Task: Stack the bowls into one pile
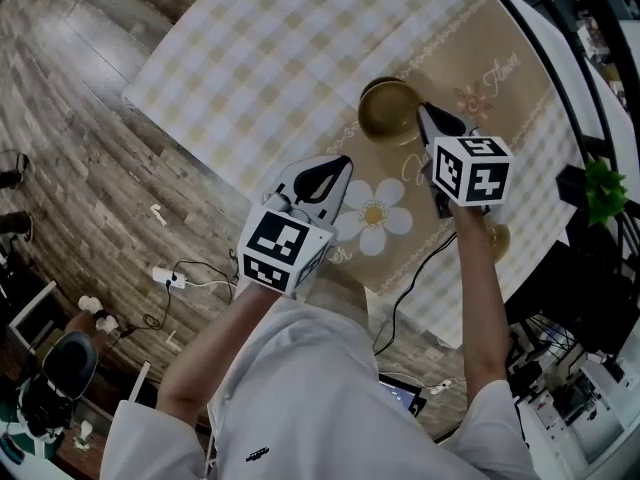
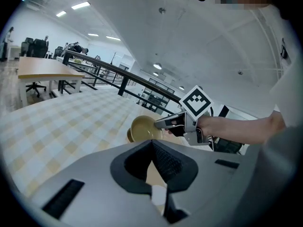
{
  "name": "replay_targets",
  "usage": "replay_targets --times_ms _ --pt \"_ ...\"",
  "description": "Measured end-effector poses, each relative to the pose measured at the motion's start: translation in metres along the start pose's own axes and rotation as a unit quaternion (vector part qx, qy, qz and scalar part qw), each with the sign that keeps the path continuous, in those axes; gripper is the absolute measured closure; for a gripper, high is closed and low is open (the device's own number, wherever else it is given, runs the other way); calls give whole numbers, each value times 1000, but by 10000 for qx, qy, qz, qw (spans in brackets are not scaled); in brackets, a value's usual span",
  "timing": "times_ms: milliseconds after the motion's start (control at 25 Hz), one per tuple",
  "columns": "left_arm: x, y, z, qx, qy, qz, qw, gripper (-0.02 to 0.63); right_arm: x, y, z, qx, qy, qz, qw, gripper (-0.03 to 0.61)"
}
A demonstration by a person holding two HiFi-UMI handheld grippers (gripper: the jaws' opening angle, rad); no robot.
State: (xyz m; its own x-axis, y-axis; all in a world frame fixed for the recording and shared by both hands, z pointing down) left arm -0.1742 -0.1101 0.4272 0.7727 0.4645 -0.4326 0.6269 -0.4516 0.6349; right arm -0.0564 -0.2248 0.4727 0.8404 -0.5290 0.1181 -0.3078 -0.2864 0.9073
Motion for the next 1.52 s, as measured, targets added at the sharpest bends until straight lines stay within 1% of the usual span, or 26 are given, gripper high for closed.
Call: replay_targets --times_ms 200,320,440,560,680,880,1040,1240,1400,1520 --pt "-12 11 -2 -90 -25 -70 9999 597 6 18 1 -99 -83 -165 9998 540" --pt "-18 18 -5 -164 -29 -112 9998 597 9 28 -1 -109 51 -185 9998 540" --pt "-20 24 -9 -245 -31 -161 9996 597 11 38 -5 -133 56 -247 9996 540" --pt "-23 28 -10 -252 -73 -187 9995 597 17 48 -7 -151 20 -421 9990 538" --pt "-25 31 -14 -287 -91 -210 9993 597 21 52 -8 -176 34 -527 9984 538" --pt "-22 30 -16 -311 -64 -234 9992 597 20 50 -11 -223 -79 -722 9971 538" --pt "-18 27 -15 -289 -43 -216 9993 597 20 42 -11 -77 -21 -758 9971 538" --pt "-12 23 -10 -210 -17 -176 9996 597 22 32 -11 251 159 -623 9976 538" --pt "-4 22 -6 -199 19 -162 9997 597 27 17 -16 447 287 -694 9962 538" --pt "5 23 -2 -204 77 -153 9996 597 25 0 -16 684 420 -611 9949 538"
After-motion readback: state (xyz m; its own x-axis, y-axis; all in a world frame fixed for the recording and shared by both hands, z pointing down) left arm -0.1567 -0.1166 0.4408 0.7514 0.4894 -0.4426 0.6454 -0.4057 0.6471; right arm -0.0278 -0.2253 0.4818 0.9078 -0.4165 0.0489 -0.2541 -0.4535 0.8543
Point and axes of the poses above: the fingertips, and each gripper's own axes: y forward along the fingers, x to its right, z out of its top, the point moved 1 cm from there along -y, backward along the fingers, and after that the axes turned 14 degrees about -x, right-handed, at the moved point
